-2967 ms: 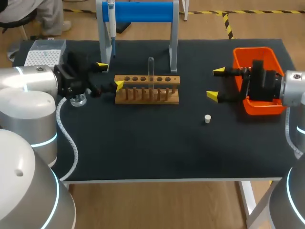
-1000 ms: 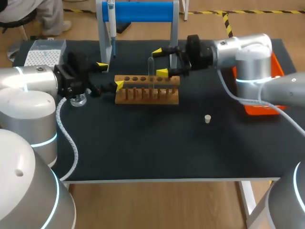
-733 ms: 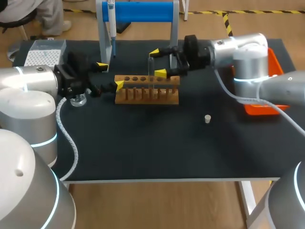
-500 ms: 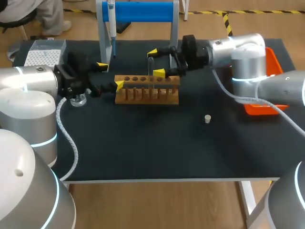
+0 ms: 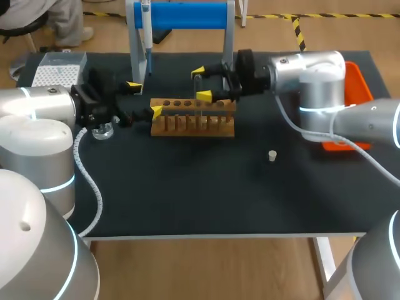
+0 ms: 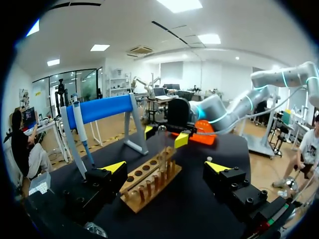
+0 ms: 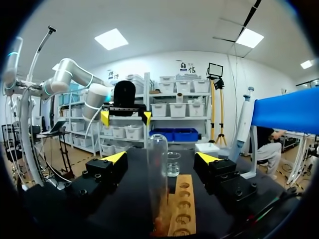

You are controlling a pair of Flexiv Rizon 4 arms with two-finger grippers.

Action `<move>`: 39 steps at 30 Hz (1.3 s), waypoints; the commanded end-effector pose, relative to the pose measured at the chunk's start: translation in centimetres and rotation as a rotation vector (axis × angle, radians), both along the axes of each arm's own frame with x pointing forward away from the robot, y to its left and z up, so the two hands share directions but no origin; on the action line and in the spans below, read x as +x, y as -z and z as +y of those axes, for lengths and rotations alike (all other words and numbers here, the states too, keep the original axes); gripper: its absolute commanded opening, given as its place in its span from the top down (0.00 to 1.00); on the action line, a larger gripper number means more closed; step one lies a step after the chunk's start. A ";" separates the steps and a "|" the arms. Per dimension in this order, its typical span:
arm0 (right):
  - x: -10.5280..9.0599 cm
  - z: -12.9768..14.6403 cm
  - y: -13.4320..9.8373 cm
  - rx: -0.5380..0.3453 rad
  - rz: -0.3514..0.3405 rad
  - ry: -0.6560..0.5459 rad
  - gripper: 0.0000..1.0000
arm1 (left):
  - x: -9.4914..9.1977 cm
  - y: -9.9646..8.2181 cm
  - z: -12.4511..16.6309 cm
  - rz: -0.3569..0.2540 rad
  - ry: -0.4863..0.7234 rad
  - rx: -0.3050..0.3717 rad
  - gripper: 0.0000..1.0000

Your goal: Invert the test tube, pick up the pipette, mount the tip to pipette, aspirate from beaker and dispense into the tube, eject the tip, return the pipette, and cap with the stopper.

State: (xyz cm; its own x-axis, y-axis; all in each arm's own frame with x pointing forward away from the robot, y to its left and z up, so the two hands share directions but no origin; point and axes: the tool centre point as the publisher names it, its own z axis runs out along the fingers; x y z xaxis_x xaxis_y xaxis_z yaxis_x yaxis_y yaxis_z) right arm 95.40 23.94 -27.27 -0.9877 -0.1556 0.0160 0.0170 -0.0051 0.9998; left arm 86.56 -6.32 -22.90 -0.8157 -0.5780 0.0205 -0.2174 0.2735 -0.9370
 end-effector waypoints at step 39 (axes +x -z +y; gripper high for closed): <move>0.1 0.6 0.4 0.008 0.010 0.033 1.00 | 0.0 0.1 0.0 -0.001 -0.001 -0.001 0.00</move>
